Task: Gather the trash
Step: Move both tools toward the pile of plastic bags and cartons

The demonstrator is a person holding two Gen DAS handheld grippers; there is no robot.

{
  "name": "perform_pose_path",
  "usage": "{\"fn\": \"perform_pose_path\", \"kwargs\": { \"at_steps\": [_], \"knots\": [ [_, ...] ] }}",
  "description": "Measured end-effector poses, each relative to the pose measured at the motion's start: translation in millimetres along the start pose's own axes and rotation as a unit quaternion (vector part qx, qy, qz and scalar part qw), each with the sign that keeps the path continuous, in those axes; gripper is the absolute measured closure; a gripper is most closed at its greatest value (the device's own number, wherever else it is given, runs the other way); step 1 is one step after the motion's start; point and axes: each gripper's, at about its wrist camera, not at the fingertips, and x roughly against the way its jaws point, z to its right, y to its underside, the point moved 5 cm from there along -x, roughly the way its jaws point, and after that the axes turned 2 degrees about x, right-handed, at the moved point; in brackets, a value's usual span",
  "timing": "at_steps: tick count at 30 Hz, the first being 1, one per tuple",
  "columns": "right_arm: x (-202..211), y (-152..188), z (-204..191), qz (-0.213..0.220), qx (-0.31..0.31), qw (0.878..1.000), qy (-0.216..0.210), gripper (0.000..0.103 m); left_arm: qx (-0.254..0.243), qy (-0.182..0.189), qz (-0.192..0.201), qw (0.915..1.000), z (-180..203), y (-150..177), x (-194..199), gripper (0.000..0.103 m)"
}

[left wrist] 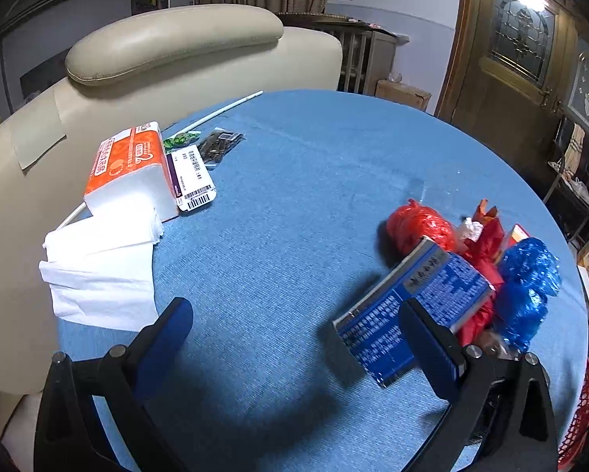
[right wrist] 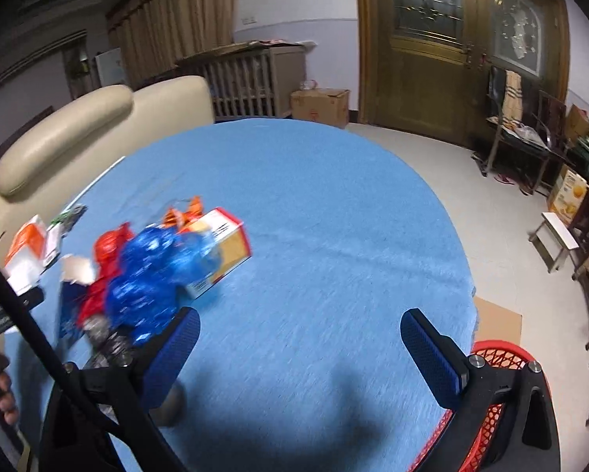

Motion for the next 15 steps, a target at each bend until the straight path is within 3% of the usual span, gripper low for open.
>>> {"fn": "perform_pose_path", "kwargs": {
  "at_steps": [15],
  "knots": [
    [31,28,-38,-0.004,0.043,0.998,-0.047,0.000,-0.010,0.011,0.003,0.9999,11,11,20,0.000]
  ]
}}
